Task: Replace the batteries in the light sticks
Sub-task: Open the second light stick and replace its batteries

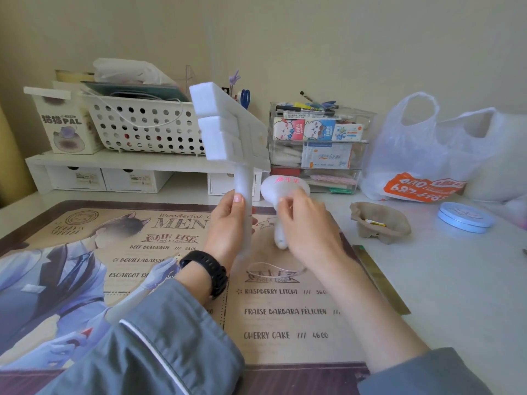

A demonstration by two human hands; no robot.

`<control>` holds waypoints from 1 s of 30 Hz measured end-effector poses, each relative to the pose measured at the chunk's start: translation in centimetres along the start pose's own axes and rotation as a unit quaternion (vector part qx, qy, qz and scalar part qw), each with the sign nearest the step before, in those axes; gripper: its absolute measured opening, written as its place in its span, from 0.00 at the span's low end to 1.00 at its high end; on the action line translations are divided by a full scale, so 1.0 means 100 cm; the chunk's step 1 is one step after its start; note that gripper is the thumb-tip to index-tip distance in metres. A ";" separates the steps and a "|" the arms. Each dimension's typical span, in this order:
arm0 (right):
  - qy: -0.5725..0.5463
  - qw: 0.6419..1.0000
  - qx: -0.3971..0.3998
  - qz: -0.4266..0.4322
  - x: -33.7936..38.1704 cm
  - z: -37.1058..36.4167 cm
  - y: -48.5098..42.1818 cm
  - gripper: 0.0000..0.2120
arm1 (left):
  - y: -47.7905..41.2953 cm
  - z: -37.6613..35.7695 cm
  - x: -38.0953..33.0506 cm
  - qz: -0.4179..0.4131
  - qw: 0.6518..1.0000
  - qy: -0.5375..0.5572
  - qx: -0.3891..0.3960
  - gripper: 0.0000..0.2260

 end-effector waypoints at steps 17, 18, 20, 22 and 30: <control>0.200 0.922 0.261 -0.205 -0.114 -0.010 0.008 0.15 | 0.002 -0.006 -0.004 0.001 0.999 0.037 0.033 0.14; 0.199 0.922 0.267 -0.198 -0.113 -0.011 0.008 0.14 | 0.002 -0.006 -0.004 -0.001 0.999 0.035 0.034 0.14; 0.203 0.920 0.274 -0.193 -0.111 -0.009 0.010 0.12 | 0.003 -0.007 -0.004 -0.003 0.999 0.034 0.039 0.13; 0.209 0.925 0.250 -0.194 -0.106 0.002 0.011 0.11 | 0.003 -0.007 -0.003 -0.002 0.999 0.034 0.041 0.13; -0.023 0.982 -0.123 0.141 -0.005 0.041 0.001 0.10 | 0.011 -0.015 -0.005 0.030 0.995 0.077 0.051 0.13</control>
Point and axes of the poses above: each hand's wrist, its own y-axis away from the middle knuckle, its own z-axis out of the back of the hand, x = y × z, the point moved 8 cm from there along -y, towards the middle knuckle, and after that the axes turned 8 degrees about y, right-handed, at the moved point
